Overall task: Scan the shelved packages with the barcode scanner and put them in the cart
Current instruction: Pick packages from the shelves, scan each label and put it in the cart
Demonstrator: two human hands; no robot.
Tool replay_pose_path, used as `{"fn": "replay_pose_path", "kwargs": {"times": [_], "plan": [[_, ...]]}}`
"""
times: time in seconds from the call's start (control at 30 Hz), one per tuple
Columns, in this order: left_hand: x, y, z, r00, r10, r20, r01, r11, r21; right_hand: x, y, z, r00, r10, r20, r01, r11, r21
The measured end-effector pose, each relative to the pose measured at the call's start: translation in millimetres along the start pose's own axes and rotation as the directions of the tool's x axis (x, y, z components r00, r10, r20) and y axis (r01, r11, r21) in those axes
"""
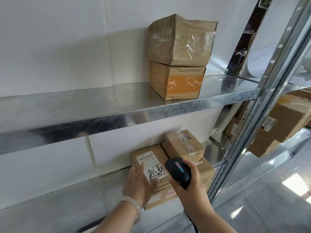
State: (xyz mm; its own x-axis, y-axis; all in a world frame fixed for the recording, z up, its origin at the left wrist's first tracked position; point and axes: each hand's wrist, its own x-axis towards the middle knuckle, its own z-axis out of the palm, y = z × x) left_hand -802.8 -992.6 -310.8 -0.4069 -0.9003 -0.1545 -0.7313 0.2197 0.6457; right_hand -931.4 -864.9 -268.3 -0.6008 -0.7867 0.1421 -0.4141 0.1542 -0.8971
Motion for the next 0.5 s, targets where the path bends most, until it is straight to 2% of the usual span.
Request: {"fn": "replay_pose_path", "kwargs": {"times": [0.2, 0.33, 0.5], "plan": [[7.4, -4.2, 18.4, 0.994, -0.109, 0.011, 0.109, 0.969, -0.221, 21.3, 26.3, -1.8, 0.993, -0.042, 0.111, 0.041, 0.999, 0.015], [7.1, -4.6, 22.5, 0.994, -0.112, -0.004, 0.099, 0.897, -0.430, 25.7, 34.8, -0.3, 0.987, -0.091, 0.131, 0.089, 0.996, 0.025], [0.3, -10.4, 22.0, 0.986, -0.155, -0.056, 0.100, 0.834, -0.543, 28.4, 37.4, 1.7, 0.986, -0.104, 0.134, 0.100, 0.994, 0.035]]}}
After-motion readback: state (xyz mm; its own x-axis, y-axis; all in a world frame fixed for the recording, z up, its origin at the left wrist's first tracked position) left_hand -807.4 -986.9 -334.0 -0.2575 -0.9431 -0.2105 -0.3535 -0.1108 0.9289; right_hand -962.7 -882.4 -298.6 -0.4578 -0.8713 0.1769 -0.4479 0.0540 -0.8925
